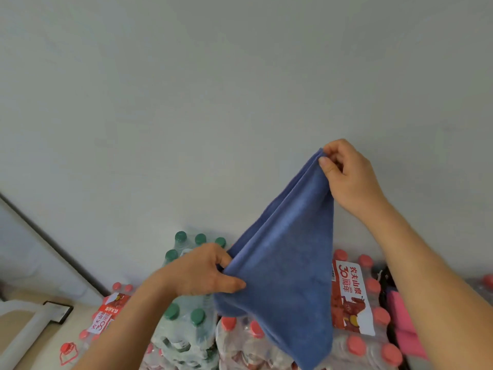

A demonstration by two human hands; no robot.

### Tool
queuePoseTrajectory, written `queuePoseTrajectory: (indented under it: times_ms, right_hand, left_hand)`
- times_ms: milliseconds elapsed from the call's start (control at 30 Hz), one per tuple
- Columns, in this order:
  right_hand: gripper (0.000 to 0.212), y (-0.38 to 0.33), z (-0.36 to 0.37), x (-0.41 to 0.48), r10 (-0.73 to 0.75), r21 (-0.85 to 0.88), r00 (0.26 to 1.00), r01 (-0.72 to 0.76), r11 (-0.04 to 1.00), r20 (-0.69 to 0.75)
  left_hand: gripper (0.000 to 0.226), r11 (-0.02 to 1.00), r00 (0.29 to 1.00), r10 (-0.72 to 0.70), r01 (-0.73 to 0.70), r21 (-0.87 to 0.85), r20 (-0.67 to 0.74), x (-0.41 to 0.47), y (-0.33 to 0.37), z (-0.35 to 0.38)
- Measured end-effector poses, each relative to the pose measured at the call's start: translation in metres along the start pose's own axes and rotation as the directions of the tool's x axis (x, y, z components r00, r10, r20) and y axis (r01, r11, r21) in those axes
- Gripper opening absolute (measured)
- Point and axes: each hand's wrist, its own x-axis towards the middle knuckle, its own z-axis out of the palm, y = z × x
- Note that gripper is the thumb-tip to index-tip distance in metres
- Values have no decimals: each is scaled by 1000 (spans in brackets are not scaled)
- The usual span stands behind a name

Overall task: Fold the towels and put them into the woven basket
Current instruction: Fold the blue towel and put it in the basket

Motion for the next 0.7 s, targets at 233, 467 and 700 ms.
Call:
queuePoseTrajectory:
  times_ms: [233, 467, 700]
  right_hand:
    - [3, -12, -18, 1, -8, -41, 994, 3, 999, -111]
    - [4, -46, -32, -23, 56, -6, 982, -58, 998, -182]
    - [18, -101, -44, -76, 245, 380, 963, -185, 906, -115]
  left_hand:
    - [46, 999, 875, -25, 6, -39, -483, -26, -23, -32]
    - [62, 931, 716, 35, -277, -237, -697, -56, -14, -70]
    - [55, 837, 619, 87, -471, -280, -780, -100, -2, -84]
